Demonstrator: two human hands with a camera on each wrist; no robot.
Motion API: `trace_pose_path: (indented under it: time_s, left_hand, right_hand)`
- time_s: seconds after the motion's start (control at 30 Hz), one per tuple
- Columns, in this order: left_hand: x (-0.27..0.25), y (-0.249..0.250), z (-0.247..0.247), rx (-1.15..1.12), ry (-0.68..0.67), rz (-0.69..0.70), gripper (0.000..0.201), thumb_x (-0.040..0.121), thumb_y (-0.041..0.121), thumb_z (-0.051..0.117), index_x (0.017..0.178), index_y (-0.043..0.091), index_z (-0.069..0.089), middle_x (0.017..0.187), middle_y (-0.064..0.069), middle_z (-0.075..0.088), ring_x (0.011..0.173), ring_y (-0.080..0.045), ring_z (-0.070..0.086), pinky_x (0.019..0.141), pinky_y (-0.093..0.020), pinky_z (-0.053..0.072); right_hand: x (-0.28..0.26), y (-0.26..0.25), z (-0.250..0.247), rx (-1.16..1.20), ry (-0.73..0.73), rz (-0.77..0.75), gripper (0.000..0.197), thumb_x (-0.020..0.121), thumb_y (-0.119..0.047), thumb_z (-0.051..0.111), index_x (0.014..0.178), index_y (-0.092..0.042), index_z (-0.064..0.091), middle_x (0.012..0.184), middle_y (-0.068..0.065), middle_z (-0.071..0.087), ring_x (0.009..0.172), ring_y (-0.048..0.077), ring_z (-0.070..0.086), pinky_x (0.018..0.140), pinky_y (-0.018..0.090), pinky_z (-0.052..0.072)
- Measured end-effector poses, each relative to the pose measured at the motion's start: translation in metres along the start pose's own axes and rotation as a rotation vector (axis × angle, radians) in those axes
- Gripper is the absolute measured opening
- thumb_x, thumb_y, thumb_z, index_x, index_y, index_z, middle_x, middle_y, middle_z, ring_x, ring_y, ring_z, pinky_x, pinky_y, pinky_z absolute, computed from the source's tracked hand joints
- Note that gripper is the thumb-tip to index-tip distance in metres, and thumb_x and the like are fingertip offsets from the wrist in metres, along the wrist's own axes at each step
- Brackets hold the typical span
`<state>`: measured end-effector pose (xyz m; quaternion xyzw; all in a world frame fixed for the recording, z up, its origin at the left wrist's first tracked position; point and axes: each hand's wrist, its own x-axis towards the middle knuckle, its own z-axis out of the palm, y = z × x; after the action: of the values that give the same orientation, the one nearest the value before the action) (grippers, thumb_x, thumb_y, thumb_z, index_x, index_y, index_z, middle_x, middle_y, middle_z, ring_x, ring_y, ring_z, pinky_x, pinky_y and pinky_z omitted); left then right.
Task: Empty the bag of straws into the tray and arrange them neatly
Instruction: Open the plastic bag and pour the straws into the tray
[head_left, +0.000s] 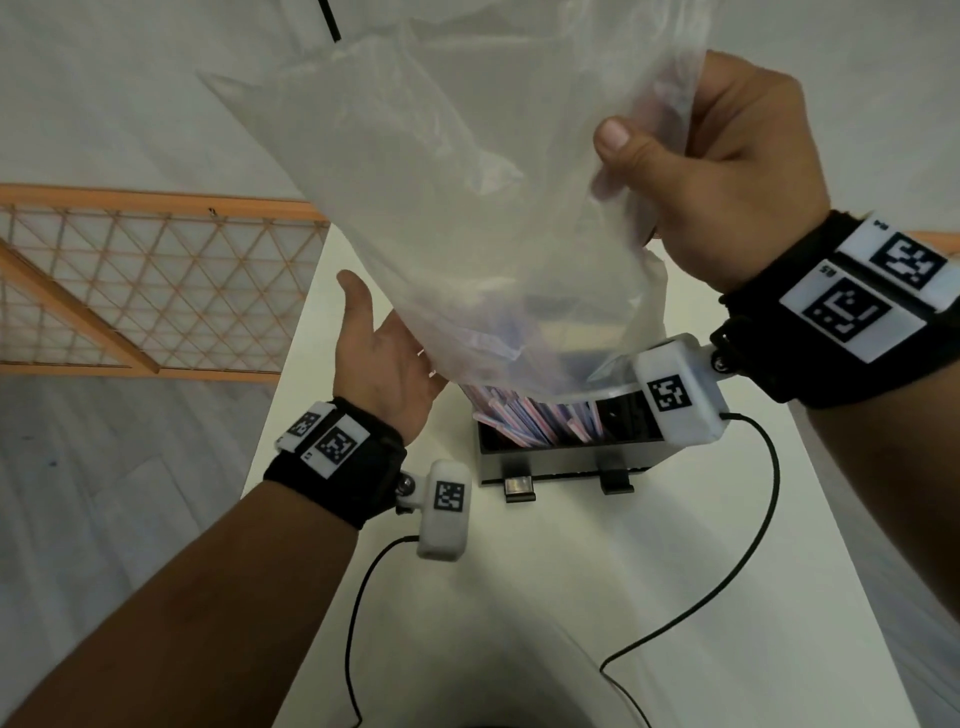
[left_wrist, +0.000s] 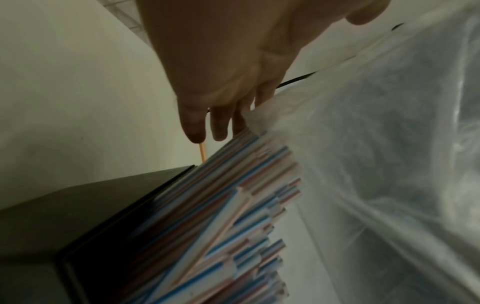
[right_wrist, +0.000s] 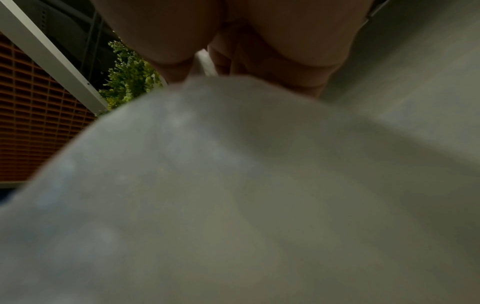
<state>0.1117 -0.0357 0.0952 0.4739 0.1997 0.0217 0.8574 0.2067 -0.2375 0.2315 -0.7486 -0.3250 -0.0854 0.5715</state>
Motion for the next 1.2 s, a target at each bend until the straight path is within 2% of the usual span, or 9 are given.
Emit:
trace_pose_path:
  time_s: [0.17, 0.4, 0.53, 0.67, 0.8, 0.9, 0.97, 1.03, 1.2]
  left_hand:
    - [0.003, -0.003, 0.002, -0.018, 0.042, -0.042, 0.1, 0.082, 0.092, 0.018, 0.142, 0.023, 0.059, 0.14, -0.009, 0.064, 0.13, -0.029, 0.06, 0.091, -0.036, 0.05]
    - [0.006, -0.004, 0.0, -0.029, 0.035, -0.065, 0.099, 0.084, 0.09, 0.018, 0.141, 0.022, 0.059, 0.115, -0.002, 0.074, 0.106, -0.023, 0.066, 0.079, -0.035, 0.051]
    - [0.009, -0.001, -0.007, 0.013, 0.074, -0.028, 0.099, 0.084, 0.09, 0.019, 0.149, 0.022, 0.051, 0.132, -0.003, 0.065, 0.143, -0.03, 0.046, 0.117, -0.048, 0.032]
    - [0.001, 0.017, -0.006, 0.034, 0.136, 0.124, 0.093, 0.088, 0.083, 0.019, 0.153, 0.021, 0.041, 0.154, -0.008, 0.048, 0.144, -0.026, 0.042, 0.122, -0.051, 0.023]
    - [-0.019, 0.051, 0.004, 0.305, 0.273, 0.532, 0.083, 0.073, 0.072, 0.053, 0.136, 0.017, 0.053, 0.126, 0.0, 0.062, 0.106, -0.018, 0.06, 0.083, -0.032, 0.045]
    - [-0.036, 0.07, 0.018, 0.466, 0.125, 0.802, 0.091, 0.073, 0.064, 0.075, 0.137, 0.007, 0.047, 0.106, -0.006, 0.069, 0.078, -0.022, 0.069, 0.056, -0.026, 0.05]
    - [-0.047, 0.077, 0.031, 0.469, 0.038, 0.806, 0.072, 0.061, 0.072, 0.081, 0.111, 0.022, 0.067, 0.08, 0.006, 0.074, 0.058, -0.019, 0.071, 0.045, -0.025, 0.051]
    - [-0.049, 0.079, 0.041, 0.495, -0.095, 0.719, 0.054, 0.058, 0.067, 0.085, 0.096, 0.031, 0.074, 0.084, 0.004, 0.076, 0.069, -0.023, 0.075, 0.05, -0.028, 0.054]
    - [-0.036, 0.076, 0.04, 0.407, -0.153, 0.665, 0.058, 0.081, 0.026, 0.084, 0.127, -0.002, 0.062, 0.123, -0.019, 0.069, 0.114, -0.034, 0.068, 0.094, -0.047, 0.054]
  right_hand:
    - [0.007, -0.009, -0.002, -0.028, 0.03, -0.067, 0.03, 0.093, -0.015, 0.064, 0.091, 0.015, 0.062, 0.065, -0.005, 0.07, 0.057, 0.041, 0.062, 0.045, 0.045, 0.049]
    - [0.015, -0.019, -0.001, -0.029, 0.054, -0.107, 0.032, 0.096, -0.017, 0.059, 0.087, 0.013, 0.065, 0.072, 0.004, 0.069, 0.055, 0.007, 0.063, 0.051, 0.024, 0.046]
    - [0.019, -0.025, -0.001, -0.068, 0.064, -0.078, 0.039, 0.098, -0.023, 0.058, 0.088, 0.013, 0.067, 0.064, -0.016, 0.067, 0.057, 0.003, 0.063, 0.055, 0.02, 0.047]
    - [0.024, -0.035, -0.002, -0.168, 0.071, -0.018, 0.031, 0.096, -0.028, 0.057, 0.077, -0.007, 0.071, 0.057, -0.023, 0.062, 0.053, -0.002, 0.057, 0.055, 0.014, 0.043]
    - [0.03, -0.048, 0.001, -0.296, -0.018, 0.064, 0.017, 0.084, -0.039, 0.052, 0.067, -0.036, 0.057, 0.055, -0.034, 0.056, 0.055, -0.01, 0.053, 0.056, 0.005, 0.035]
    - [0.027, -0.056, 0.009, -0.176, -0.047, 0.013, 0.024, 0.094, -0.035, 0.057, 0.073, -0.025, 0.065, 0.06, -0.026, 0.063, 0.056, -0.002, 0.058, 0.057, 0.014, 0.043]
    - [0.021, -0.061, 0.02, -0.083, -0.121, -0.08, 0.027, 0.098, -0.032, 0.058, 0.086, -0.01, 0.069, 0.068, -0.015, 0.07, 0.059, 0.009, 0.066, 0.056, 0.027, 0.051]
    - [0.019, -0.062, 0.031, 0.009, -0.206, -0.113, 0.024, 0.099, -0.022, 0.057, 0.094, -0.001, 0.067, 0.077, 0.003, 0.072, 0.063, 0.02, 0.07, 0.055, 0.036, 0.056]
    - [0.019, -0.055, 0.036, 0.043, -0.281, 0.029, 0.023, 0.093, -0.014, 0.065, 0.085, 0.006, 0.07, 0.082, 0.021, 0.073, 0.068, 0.031, 0.072, 0.058, 0.052, 0.058]
